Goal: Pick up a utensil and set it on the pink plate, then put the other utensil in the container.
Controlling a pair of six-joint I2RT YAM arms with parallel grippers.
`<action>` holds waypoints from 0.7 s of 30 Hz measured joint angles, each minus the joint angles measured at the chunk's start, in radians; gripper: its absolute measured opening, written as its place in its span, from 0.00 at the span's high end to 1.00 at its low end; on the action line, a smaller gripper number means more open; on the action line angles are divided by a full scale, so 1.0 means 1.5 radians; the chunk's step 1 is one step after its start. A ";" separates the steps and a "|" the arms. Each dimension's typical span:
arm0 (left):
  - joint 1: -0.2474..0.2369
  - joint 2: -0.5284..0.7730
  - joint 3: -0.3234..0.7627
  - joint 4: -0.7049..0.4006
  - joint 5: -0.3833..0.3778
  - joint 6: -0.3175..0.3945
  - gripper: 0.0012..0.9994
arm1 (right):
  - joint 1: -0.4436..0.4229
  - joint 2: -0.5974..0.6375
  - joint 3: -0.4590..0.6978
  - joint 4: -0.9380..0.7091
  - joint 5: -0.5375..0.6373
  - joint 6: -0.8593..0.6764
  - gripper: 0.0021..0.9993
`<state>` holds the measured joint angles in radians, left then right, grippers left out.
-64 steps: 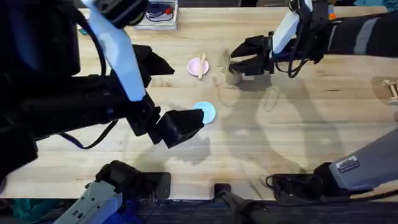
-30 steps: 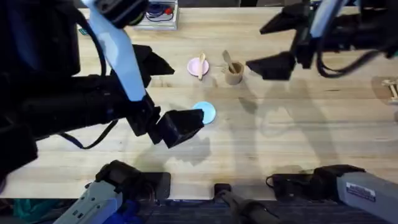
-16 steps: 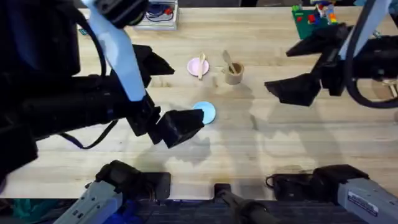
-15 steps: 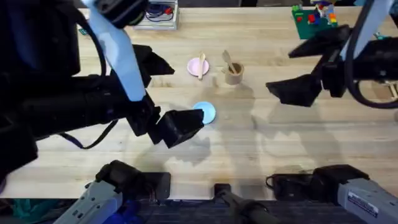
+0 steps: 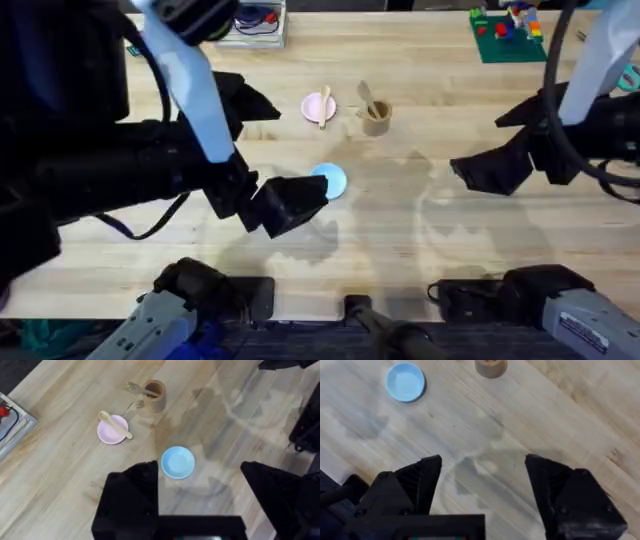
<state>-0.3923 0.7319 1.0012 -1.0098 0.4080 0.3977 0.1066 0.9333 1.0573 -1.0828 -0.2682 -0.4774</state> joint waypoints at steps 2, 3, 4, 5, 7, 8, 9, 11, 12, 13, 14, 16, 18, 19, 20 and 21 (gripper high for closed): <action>0.000 0.000 0.000 0.000 0.000 0.000 0.01 | 0.000 0.000 0.000 0.000 0.002 0.002 0.00; 0.000 0.000 0.000 0.000 0.000 0.000 0.01 | 0.000 0.000 0.000 -0.002 0.003 0.002 0.00; 0.000 0.000 0.000 0.000 0.000 0.000 0.01 | 0.000 0.000 0.000 -0.004 0.004 0.002 0.00; 0.000 0.000 0.000 0.000 0.000 0.000 0.01 | 0.000 0.000 0.000 -0.006 0.005 0.002 0.00; 0.000 0.000 0.000 0.000 0.000 0.000 0.01 | 0.000 0.000 0.000 -0.008 0.007 0.002 0.00; 0.000 0.000 0.000 0.000 0.000 0.000 0.01 | 0.000 0.000 0.000 -0.008 0.007 0.002 0.00; 0.000 0.000 0.000 0.000 0.000 0.000 0.01 | 0.000 0.000 0.000 -0.009 0.007 0.002 0.00; 0.000 0.000 0.000 0.000 0.000 0.000 0.01 | 0.000 0.000 0.000 -0.009 0.007 0.002 0.00; 0.000 0.000 0.000 0.000 0.000 0.000 0.01 | 0.000 0.000 0.000 -0.009 0.007 0.002 0.00; 0.000 0.000 0.000 0.000 0.000 0.000 0.01 | 0.000 0.000 0.000 -0.009 0.007 0.002 0.00; 0.000 0.000 0.000 0.000 0.000 0.000 0.01 | 0.000 0.000 0.000 -0.009 0.007 0.002 0.00; 0.000 0.000 0.000 0.000 0.000 0.000 0.01 | 0.000 0.000 0.000 -0.009 0.007 0.002 0.00; 0.000 0.000 0.000 0.000 0.000 0.000 0.01 | 0.000 0.000 0.000 -0.009 0.007 0.002 0.00; 0.000 0.000 0.000 0.000 0.000 0.000 0.01 | 0.000 0.000 0.000 -0.009 0.008 0.002 0.00; 0.000 0.000 0.000 0.000 0.000 0.000 0.01 | 0.000 0.000 0.000 -0.009 0.008 0.002 0.00; 0.000 0.000 0.000 0.000 0.000 0.000 0.01 | 0.000 0.000 0.000 -0.009 0.008 0.002 0.00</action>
